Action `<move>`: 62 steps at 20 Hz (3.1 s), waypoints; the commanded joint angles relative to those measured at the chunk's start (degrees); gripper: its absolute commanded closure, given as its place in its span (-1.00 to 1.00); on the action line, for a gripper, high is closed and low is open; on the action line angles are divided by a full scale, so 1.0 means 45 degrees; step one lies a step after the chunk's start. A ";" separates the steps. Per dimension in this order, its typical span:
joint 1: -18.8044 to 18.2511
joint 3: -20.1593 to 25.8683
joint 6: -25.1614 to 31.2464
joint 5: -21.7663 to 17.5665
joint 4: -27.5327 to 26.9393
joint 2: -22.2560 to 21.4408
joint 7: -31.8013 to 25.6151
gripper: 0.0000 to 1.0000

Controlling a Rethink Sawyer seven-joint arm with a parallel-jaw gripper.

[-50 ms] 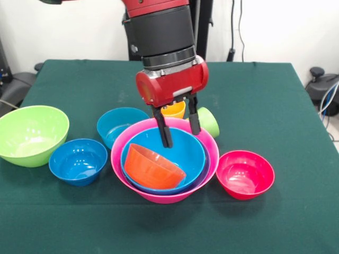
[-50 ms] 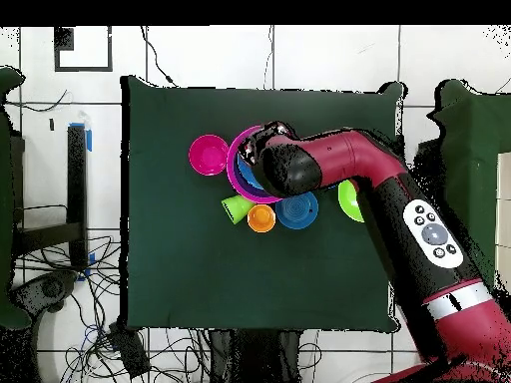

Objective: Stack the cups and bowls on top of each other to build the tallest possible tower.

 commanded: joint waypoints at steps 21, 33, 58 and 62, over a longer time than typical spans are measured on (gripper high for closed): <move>-0.0471 -0.0064 0.2327 -0.0774 -0.1976 0.1403 -0.7377 -1.00; -0.0322 -0.0218 0.2254 -0.0668 -0.2239 0.1521 -0.7517 -1.00; -0.0632 -0.0512 0.1460 -0.0864 -0.1074 0.1751 -0.6635 -1.00; -0.0763 -0.0547 0.1363 -0.0909 -0.0774 0.1654 -0.6546 -1.00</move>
